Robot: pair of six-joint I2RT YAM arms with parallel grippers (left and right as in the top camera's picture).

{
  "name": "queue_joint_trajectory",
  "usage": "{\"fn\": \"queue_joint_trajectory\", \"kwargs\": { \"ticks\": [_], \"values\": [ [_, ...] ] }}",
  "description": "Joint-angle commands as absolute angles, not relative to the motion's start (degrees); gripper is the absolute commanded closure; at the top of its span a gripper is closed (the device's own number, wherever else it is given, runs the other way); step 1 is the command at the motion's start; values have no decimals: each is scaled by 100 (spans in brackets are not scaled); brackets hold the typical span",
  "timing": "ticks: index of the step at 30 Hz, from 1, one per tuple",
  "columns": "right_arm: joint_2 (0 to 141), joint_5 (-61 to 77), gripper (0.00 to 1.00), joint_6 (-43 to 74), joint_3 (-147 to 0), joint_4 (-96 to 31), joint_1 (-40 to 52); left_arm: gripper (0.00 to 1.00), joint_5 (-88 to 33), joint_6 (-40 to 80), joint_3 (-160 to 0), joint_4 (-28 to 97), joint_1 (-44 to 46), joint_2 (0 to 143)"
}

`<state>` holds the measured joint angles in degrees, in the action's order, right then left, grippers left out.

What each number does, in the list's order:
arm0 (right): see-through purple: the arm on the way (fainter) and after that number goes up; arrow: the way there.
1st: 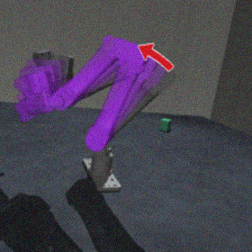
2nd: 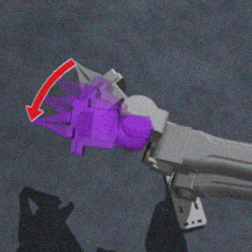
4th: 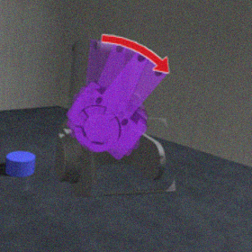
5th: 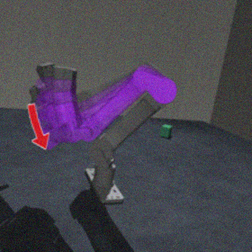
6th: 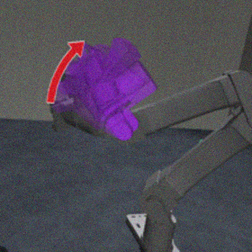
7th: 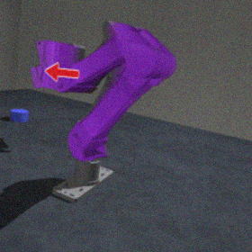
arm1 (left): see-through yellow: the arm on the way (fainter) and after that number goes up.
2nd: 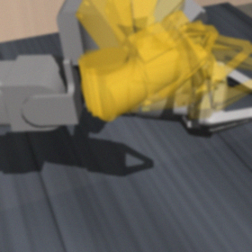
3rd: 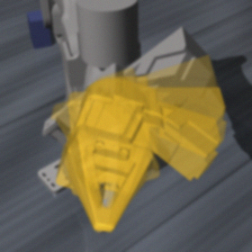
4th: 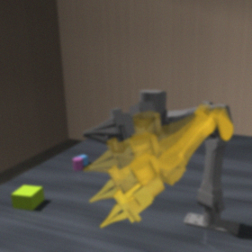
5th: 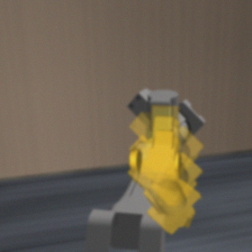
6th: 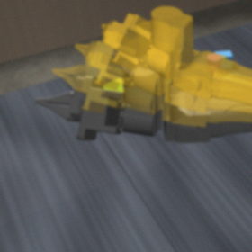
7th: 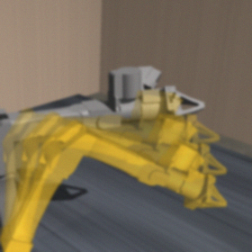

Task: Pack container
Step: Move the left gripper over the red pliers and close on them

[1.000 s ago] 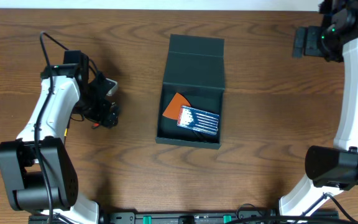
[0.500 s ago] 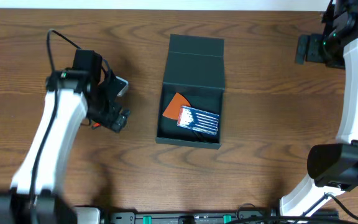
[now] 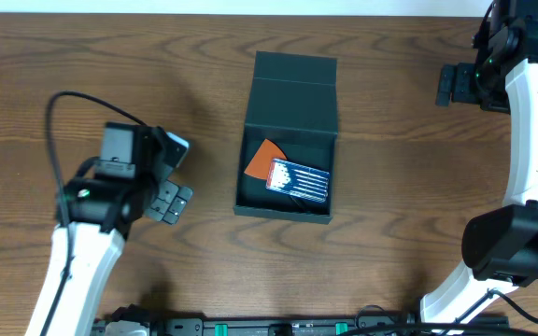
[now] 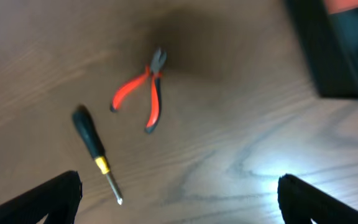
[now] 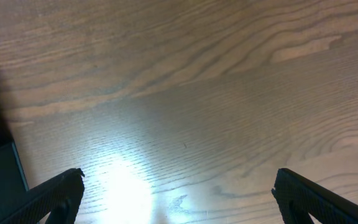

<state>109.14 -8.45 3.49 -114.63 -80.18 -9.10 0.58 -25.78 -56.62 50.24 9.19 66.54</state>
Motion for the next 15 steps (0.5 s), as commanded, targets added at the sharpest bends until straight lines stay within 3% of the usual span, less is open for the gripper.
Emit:
{"fn": "queue_joint_trajectory", "kwargs": {
  "ticks": [1,15],
  "values": [
    [10908,-880,1,355,-11424,-8014,-945,2,307,-2738,-5238,4480,751,7078],
    [10908,-880,1,270,-11424,-8012,-945,2,-10,-2956,-5225,3496,32,8818]
  ]
}}
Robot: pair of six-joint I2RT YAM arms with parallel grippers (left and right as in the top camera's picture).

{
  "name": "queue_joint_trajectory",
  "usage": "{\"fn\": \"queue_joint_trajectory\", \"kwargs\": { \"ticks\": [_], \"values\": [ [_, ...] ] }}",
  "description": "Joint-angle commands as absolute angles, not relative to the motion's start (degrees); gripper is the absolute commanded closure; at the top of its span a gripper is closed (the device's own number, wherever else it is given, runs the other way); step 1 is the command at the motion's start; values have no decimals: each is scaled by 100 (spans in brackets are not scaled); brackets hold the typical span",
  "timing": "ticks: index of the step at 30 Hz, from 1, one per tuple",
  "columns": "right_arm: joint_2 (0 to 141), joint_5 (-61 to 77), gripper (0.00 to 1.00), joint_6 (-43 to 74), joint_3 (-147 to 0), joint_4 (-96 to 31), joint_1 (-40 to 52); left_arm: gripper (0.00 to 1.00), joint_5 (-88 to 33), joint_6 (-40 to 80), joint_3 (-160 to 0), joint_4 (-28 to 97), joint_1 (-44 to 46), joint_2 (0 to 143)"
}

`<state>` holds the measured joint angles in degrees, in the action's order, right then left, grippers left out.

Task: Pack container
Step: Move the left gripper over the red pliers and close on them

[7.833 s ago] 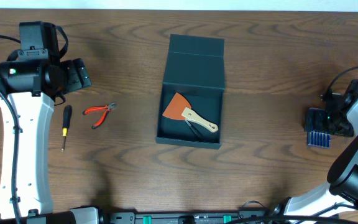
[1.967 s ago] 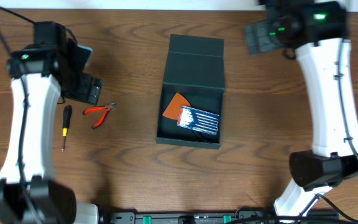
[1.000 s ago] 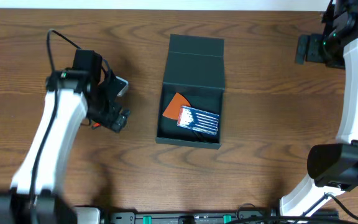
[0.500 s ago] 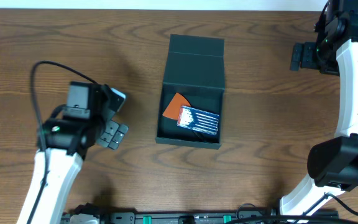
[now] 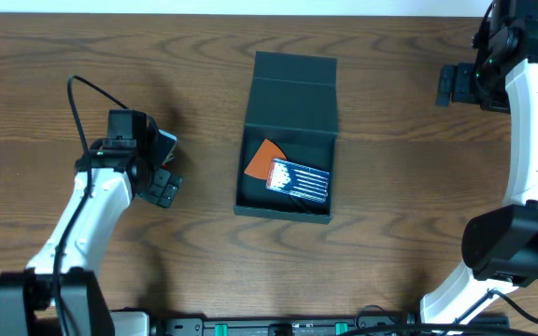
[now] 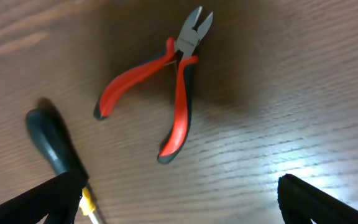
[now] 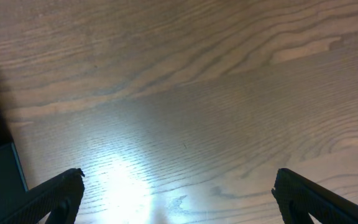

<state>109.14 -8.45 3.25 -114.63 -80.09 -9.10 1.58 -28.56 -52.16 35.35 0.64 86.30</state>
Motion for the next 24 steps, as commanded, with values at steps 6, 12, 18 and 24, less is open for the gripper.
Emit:
{"fn": "queue_joint_trajectory", "kwargs": {
  "ticks": [6,12,18,24],
  "values": [
    [10908,-880,1,270,-11424,-8034,-945,2,-152,-2956,-5225,3304,32,9190],
    [10908,-882,1,270,-11424,-8082,-945,2,-840,-2956,-5225,3199,-141,9389],
    [10908,-880,1,272,-11424,-8121,-945,2,-1155,-2954,-5229,3159,-353,9502],
    [10908,-880,1,272,-11424,-8145,-945,2,-1114,-2956,-5229,3100,-395,9609]
  ]
}}
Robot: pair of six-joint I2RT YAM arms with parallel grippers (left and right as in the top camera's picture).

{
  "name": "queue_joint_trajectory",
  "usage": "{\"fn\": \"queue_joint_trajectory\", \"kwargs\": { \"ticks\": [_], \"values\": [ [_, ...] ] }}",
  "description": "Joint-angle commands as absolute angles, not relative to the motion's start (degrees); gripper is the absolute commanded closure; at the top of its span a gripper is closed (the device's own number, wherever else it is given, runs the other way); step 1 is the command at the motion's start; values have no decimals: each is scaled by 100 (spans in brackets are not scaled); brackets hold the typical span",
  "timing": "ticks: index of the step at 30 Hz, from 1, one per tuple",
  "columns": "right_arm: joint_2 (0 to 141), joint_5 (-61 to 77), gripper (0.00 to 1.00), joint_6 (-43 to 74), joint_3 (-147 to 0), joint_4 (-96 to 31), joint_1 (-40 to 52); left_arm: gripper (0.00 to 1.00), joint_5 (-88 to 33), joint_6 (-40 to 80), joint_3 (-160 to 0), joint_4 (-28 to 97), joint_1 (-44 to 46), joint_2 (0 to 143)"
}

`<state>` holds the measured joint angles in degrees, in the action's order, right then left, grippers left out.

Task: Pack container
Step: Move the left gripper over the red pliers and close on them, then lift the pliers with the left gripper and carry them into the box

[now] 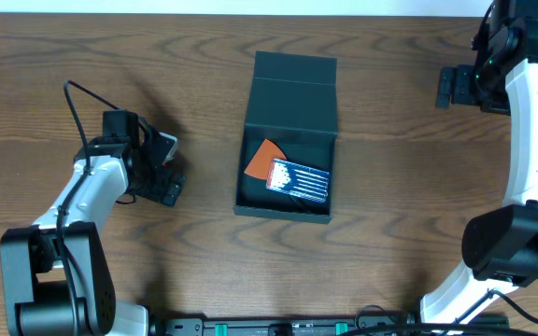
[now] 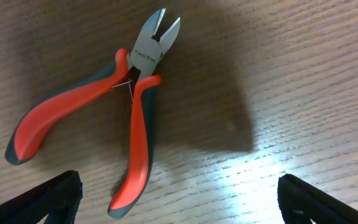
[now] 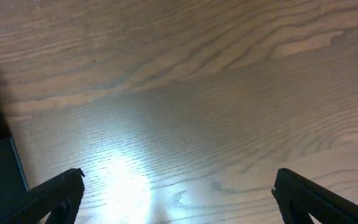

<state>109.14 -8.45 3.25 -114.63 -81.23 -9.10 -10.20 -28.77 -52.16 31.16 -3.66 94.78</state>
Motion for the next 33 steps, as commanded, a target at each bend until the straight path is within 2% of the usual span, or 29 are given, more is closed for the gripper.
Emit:
{"fn": "queue_joint_trajectory", "kwargs": {
  "ticks": [1,16,24,30,33],
  "values": [
    [10908,-880,1,272,-11424,-8156,-945,2,-1111,-2954,-5229,3100,-395,9636],
    [10908,-873,1,272,-11424,-8276,-928,0,-932,-2954,-5229,3079,-395,9935],
    [10908,-856,1,272,-11424,-8385,-930,13,-917,-2956,-5229,3068,-395,9935],
    [10908,-856,1,272,-11424,-8462,-930,28,-917,-2956,-5229,3033,-395,9935],
    [10908,-856,1,274,-11424,-8495,-930,33,-915,-2956,-5229,3024,-395,9935]
  ]
}}
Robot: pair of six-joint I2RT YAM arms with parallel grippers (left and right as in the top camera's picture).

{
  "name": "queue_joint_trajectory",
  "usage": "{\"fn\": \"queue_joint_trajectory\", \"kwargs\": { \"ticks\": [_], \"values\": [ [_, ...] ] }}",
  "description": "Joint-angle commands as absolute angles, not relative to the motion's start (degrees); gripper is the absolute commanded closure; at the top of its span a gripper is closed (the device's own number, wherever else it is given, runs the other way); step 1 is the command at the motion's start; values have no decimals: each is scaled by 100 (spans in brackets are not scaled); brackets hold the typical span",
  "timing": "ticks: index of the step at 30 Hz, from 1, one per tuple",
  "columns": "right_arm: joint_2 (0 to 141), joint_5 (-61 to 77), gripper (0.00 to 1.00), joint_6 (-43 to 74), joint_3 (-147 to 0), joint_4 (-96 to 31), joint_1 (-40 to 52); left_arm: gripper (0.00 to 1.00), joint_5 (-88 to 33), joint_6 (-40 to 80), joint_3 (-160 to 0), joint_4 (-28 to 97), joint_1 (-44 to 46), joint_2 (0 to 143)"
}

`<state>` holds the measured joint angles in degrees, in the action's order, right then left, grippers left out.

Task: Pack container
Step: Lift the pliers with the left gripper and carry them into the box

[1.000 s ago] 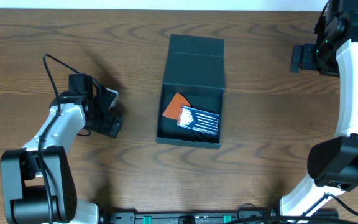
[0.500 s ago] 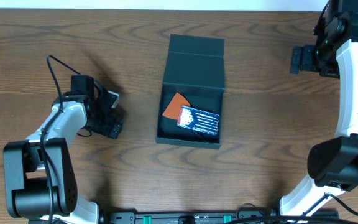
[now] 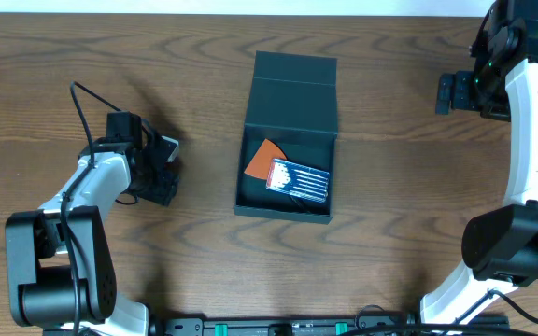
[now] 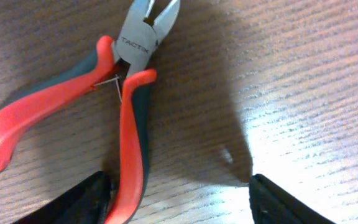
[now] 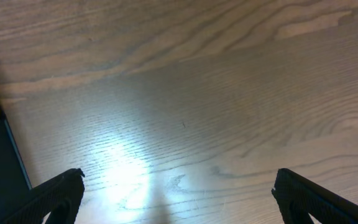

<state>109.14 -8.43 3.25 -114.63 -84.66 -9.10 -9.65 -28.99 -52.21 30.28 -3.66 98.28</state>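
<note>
Red-handled pliers [image 4: 126,118] lie on the wood table, steel nose pointing away. My left gripper [image 4: 178,205] is low over them and open; its left finger [image 4: 86,199] sits just beside the nearer handle, and its right finger [image 4: 284,199] is on bare wood. In the overhead view the left gripper [image 3: 162,175] hides the pliers. The open dark box [image 3: 283,213] stands at mid-table and holds an orange item [image 3: 261,152] and a blue-and-white pack [image 3: 299,179]. My right gripper [image 5: 179,199] is open over bare table at the far right [image 3: 448,93].
The box's lid [image 3: 292,93] is folded back away from me. A dark box corner shows at the left edge of the right wrist view. A black cable [image 3: 82,112] loops from the left arm.
My left gripper is closer to the pliers, which fill more of its view, and its fingers stand nearer each other, the left one now beside a handle. The right gripper has barely shifted.
First my left gripper was high, with pliers and a black-handled screwdriver lying far below it. At the following moments it was further left and lower, and the screwdriver left its view. Now it is low over the pliers. The box contents have not changed.
</note>
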Motion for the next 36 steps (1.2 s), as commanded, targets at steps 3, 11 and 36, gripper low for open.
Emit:
{"fn": "queue_joint_trajectory", "kwargs": {
  "ticks": [3,11,36],
  "values": [
    [10908,-856,1,274,-11424,-8510,-930,41,-917,-2956,-5229,2987,-395,9935],
    [10908,-856,1,274,-11424,-8534,-891,58,-917,-2956,-5229,2956,-395,9935],
    [10908,-856,1,274,-11424,-8593,-893,94,-919,-2952,-5231,2921,-395,9933]
  ]
}}
